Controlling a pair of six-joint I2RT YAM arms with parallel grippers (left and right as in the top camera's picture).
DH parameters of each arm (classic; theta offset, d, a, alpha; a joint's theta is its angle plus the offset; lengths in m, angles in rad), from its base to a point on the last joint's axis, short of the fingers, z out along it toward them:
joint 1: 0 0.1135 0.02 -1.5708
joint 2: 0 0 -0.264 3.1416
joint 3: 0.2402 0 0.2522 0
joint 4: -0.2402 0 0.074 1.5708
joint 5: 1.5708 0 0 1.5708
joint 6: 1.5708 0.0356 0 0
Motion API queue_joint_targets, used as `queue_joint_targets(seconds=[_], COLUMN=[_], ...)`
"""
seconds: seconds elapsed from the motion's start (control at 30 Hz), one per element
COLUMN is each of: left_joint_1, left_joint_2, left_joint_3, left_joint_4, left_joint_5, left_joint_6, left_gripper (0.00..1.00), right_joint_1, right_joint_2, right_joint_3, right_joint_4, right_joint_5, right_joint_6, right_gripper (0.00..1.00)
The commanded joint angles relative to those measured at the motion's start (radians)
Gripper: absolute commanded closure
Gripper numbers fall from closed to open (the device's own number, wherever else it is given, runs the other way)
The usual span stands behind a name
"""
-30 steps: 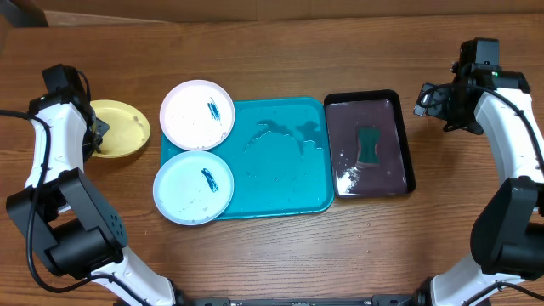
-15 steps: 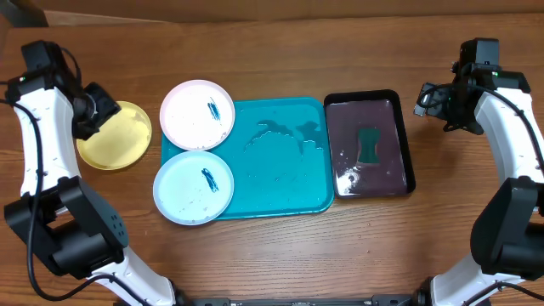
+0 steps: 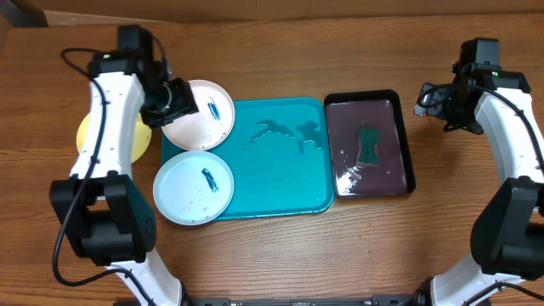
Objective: Clean dirty plates on tray and stack at the side
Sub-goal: 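Move the left gripper to the white plate's rim and grip it, then drag the white plate onto the teal tray's center with the left gripper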
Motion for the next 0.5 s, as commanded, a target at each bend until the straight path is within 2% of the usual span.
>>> queue_joint_targets(seconds=[0.0,0.3,0.47], left_joint_1=[-0.047,-0.052,-0.014], left_joint_2=[0.004,0.004,0.004], left_joint_3=[0.002,0.002,-0.004], left_joint_4=[-0.004,-0.001,0.035], left_joint_5=[-0.138,-0.297,-0.302], left_joint_6=[0.002,-0.045,-0.054], left_gripper=[0.34,0.32,0.39], right_joint_1=[0.000,0.000,0.000], right_joint_2=[0.002,0.002,0.002], right_joint_3=[0.016,0.016,0.016], right_joint_4=[0.001,0.001,0.002], right_joint_5=[-0.005,-0.005,-0.005], right_joint_6=[0.000,0.000,0.000], right_gripper=[0.00,0.00,0.00])
